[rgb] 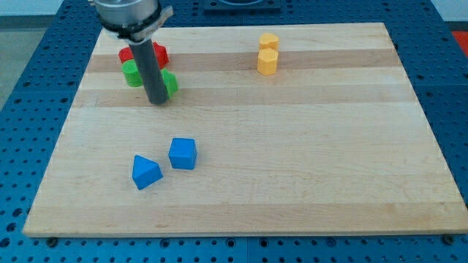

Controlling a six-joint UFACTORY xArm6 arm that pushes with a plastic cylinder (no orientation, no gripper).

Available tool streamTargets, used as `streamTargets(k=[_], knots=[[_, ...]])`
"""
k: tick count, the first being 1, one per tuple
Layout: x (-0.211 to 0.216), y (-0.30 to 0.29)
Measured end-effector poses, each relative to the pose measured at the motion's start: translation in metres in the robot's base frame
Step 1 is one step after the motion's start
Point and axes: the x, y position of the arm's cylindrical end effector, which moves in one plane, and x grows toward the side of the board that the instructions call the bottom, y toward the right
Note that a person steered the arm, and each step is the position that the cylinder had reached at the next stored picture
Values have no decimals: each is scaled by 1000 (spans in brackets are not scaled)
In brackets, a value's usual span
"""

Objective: Push the green star into the green circle

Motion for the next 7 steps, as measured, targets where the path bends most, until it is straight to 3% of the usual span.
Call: streamTargets(k=[1, 3, 4, 6, 7], knots=[[-15, 1], [-10, 79], [-42, 79], [-44, 8], [-43, 22]])
